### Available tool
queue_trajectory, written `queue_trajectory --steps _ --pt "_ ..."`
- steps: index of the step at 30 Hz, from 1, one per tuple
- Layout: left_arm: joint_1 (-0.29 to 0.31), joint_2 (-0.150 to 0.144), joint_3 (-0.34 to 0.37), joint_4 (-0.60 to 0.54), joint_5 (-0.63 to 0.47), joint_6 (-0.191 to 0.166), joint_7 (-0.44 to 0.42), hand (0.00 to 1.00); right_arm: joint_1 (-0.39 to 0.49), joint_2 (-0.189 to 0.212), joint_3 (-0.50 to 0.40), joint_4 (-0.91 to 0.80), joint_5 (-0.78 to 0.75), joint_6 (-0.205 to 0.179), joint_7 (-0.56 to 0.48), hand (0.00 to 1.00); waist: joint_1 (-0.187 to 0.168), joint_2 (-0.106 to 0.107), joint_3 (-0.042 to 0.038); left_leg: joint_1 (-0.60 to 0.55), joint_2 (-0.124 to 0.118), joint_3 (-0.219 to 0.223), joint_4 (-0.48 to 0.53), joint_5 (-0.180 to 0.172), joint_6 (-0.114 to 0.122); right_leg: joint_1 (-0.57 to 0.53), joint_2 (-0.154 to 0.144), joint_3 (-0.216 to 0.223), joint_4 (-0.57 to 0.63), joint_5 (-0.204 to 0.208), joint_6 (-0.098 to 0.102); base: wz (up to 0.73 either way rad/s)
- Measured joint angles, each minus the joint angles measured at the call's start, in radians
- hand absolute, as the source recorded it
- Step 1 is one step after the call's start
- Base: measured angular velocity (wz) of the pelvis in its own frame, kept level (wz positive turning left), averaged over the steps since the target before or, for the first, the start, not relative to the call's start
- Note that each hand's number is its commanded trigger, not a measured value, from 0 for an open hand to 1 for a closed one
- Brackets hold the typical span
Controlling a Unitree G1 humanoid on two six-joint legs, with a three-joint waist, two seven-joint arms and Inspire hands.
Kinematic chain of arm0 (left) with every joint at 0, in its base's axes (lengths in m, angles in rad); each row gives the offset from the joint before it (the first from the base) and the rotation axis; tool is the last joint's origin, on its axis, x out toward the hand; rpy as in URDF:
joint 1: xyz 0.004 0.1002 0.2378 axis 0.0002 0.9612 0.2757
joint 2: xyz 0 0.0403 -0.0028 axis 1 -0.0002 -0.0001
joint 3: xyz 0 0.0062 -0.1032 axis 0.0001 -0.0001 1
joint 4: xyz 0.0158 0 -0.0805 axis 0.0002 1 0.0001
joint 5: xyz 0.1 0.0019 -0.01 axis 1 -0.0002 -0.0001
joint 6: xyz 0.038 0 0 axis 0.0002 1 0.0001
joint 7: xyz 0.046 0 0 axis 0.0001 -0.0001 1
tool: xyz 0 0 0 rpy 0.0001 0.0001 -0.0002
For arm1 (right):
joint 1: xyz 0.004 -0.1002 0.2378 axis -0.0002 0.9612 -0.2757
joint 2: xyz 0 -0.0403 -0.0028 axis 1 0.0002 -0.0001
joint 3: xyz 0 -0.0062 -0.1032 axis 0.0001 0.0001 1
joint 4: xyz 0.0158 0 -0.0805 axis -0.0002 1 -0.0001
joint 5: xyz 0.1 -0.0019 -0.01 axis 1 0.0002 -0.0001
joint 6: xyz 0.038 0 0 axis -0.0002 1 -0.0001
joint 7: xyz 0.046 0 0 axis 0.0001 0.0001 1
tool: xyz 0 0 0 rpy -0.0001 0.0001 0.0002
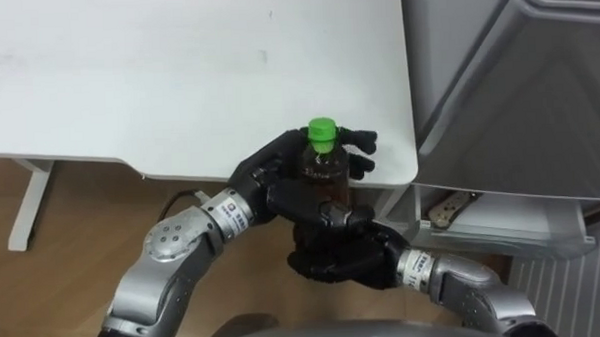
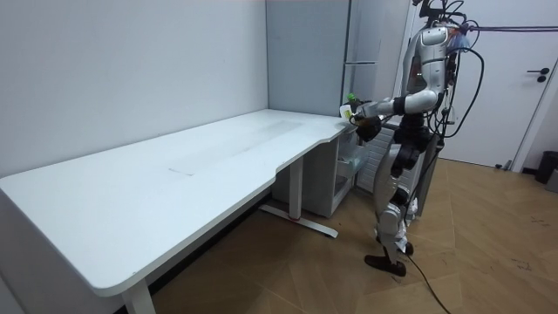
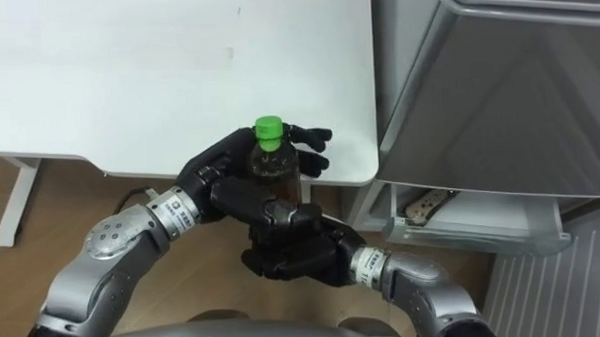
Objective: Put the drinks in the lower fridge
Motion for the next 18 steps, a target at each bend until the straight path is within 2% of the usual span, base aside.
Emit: queue_trajectory --steps 4,11,15,18 --pt "-0.002 -0.005 0.006 0.000 0.000 0.000 0.000 0.00 0.000 0.000 -0.002 -0.001 0.000 0.018 0.004 1.00 0.000 0.002 -0.0012 0.000 0.000 -0.001 0.002 0.000 0.000 -0.001 0.000 0.000 0.000 0.000 0.000 0.00" --pt "-0.025 -0.022 0.030 -0.049 0.000 -0.002 0.005 0.00 0.000 0.001 -0.004 -0.001 0.012 0.018 0.004 1.00 0.000 0.005 -0.0036 0.000 -0.001 -0.003 0.002 0.000 0.000 -0.001 -0.001 -0.001 0.000 0.000 0.000 0.00" --pt "-0.033 -0.031 0.045 -0.110 -0.001 -0.031 0.018 0.00 0.007 0.000 -0.005 -0.001 0.032 0.018 -0.006 1.00 0.000 0.005 -0.0042 0.002 -0.001 -0.003 0.000 0.000 0.000 -0.001 -0.001 -0.001 0.000 0.000 0.000 0.00" --pt "-0.039 -0.038 0.048 -0.145 -0.003 -0.039 0.025 0.00 0.023 -0.001 -0.005 0.000 0.032 0.018 -0.023 1.00 0.002 0.005 -0.0048 0.002 -0.001 -0.003 0.000 0.000 0.000 0.001 -0.001 -0.001 0.000 0.000 0.000 0.00"
